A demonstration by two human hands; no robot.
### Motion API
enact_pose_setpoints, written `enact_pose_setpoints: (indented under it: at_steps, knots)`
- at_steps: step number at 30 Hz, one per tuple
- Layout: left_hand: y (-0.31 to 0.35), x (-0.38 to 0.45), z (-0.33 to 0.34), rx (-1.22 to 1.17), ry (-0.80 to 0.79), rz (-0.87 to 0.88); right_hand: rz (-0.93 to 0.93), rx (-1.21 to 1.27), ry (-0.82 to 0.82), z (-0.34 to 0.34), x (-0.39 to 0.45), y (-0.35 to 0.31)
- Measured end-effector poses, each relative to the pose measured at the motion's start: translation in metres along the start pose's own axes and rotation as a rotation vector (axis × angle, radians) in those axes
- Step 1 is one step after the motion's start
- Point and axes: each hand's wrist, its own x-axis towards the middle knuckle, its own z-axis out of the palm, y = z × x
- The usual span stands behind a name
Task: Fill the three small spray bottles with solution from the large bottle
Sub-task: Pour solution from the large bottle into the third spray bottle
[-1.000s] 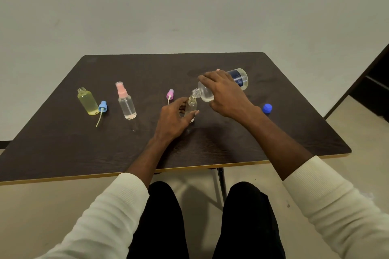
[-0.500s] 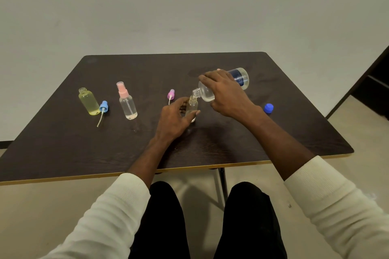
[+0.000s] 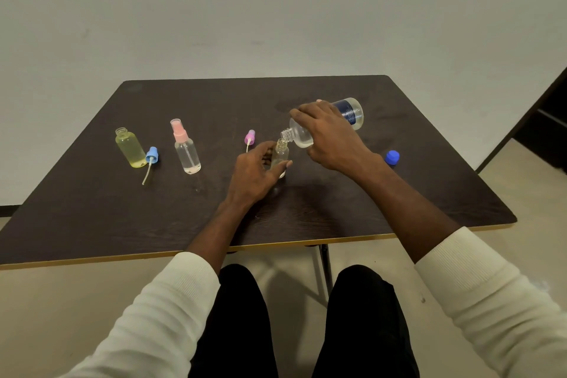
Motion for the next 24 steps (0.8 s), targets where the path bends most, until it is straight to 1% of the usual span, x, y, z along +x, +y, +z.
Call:
enact_pose_setpoints:
  at_steps: [24]
  knots:
    - [0.0005,-0.0008,-0.0003,-0.018,0.018,0.011,0.002,0.008,0.002,-0.0012,-0.0002,-0.0011]
